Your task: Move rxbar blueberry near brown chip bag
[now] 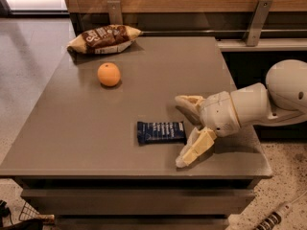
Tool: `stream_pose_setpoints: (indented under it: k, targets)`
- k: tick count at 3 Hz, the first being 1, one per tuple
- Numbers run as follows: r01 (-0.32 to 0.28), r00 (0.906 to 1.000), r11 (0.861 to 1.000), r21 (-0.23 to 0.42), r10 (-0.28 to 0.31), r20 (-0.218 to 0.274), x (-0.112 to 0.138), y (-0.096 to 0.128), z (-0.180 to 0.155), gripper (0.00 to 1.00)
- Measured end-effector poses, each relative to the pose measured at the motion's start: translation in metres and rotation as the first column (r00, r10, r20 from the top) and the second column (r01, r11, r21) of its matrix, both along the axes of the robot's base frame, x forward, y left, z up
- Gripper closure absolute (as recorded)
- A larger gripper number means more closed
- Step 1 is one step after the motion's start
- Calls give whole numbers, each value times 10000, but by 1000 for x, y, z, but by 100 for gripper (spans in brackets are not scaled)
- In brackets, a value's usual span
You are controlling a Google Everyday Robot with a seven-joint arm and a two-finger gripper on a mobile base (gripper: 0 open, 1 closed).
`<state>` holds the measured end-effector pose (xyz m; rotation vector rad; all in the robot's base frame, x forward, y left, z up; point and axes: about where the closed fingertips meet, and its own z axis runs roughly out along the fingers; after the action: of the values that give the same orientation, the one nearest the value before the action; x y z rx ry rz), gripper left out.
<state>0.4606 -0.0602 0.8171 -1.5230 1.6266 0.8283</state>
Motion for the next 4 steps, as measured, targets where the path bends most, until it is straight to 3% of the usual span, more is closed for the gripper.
stream_pose_setpoints:
  k: [1,3,4]
  targets:
    - [-135,9998,9999,36,135,-148,-5,11,-14,15]
    - [-172,9997,9998,31,173,-150,-6,13,-8,77]
    - [-188,9997,9998,29,189,-148,-6,14,-5,100]
